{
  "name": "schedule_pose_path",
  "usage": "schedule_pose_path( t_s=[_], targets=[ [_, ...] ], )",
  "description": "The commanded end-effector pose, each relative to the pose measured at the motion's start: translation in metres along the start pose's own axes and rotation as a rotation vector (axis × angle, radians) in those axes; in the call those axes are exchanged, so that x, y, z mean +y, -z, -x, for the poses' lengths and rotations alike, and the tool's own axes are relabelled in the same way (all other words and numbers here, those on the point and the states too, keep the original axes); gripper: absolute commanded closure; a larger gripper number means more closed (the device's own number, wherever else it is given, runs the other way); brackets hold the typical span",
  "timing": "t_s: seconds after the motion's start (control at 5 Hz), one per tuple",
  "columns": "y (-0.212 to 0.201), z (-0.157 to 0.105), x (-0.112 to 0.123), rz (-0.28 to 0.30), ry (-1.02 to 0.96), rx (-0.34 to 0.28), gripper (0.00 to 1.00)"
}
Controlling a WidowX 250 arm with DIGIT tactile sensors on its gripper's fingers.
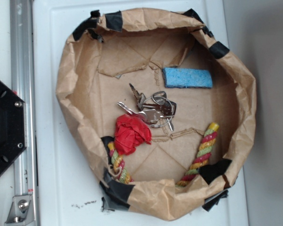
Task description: Grab the multicolored rope.
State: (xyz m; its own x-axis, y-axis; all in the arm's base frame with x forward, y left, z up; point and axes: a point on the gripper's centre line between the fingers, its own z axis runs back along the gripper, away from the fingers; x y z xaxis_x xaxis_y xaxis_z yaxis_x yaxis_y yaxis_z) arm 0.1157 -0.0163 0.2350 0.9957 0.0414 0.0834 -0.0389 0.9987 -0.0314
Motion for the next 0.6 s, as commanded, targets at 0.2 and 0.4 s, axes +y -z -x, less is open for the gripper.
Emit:
schedule_pose_path(
  t_s=[0.2, 0.4],
  targets=[
    [0.034, -0.047, -0.003, 0.098, -0.161, -0.021, 0.00],
    [0.056, -0.096, -0.003, 0.087, -0.293, -0.033, 0.00]
  ],
)
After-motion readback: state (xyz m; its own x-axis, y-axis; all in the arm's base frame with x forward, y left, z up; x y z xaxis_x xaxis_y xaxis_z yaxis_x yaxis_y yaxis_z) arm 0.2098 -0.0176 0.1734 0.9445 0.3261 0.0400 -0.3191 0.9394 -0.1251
